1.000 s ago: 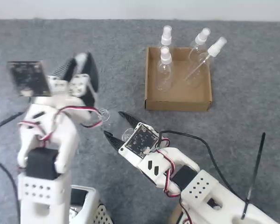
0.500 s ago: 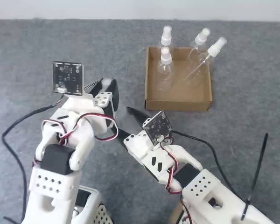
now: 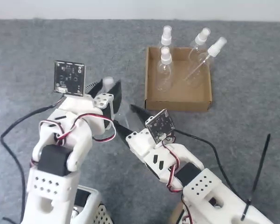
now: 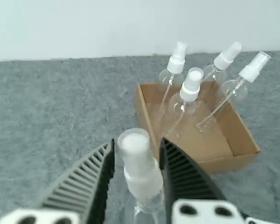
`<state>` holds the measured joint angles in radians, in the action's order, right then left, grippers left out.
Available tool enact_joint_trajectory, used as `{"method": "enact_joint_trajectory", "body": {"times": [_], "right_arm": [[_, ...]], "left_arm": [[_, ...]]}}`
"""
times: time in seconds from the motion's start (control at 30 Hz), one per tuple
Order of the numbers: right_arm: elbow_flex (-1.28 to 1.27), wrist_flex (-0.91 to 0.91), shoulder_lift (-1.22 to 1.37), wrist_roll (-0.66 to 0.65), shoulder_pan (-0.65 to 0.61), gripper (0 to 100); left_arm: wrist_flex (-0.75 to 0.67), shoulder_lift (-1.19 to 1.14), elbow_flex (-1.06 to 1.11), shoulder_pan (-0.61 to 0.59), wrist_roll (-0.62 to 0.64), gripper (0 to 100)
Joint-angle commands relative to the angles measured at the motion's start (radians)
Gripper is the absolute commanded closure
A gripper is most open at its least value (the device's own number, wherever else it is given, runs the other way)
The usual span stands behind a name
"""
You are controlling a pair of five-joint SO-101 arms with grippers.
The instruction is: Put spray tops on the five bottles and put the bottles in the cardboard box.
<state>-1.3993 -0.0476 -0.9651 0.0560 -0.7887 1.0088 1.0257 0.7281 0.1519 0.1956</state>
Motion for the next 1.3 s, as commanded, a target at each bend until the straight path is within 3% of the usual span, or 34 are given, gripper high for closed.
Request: {"method": "enact_joint_trajectory", "body": {"times": [0.0,0.1,0.37,0.73,1.07,1.27], "right_arm": [[0.008,-0.022,-0.027,0.009,0.015,99.3],[0.008,-0.022,-0.027,0.009,0.015,99.3],[-0.002,-0.027,-0.027,0.009,0.015,99.3],[-0.002,-0.025,-0.028,0.008,0.015,99.3],[-0.002,-0.025,-0.027,0.008,0.015,99.3],[-0.002,-0.024,-0.027,0.008,0.015,99.3]], "left_arm": [[0.006,0.008,-0.088,-0.006,-0.008,84],[0.006,0.008,-0.12,-0.012,-0.008,84],[-0.023,-0.005,-0.157,-0.21,-0.014,84],[-0.023,0.005,0.041,-0.083,-0.092,84],[-0.02,-0.003,0.024,-0.081,-0.149,84],[-0.008,0.006,0.027,-0.015,-0.184,84]]}}
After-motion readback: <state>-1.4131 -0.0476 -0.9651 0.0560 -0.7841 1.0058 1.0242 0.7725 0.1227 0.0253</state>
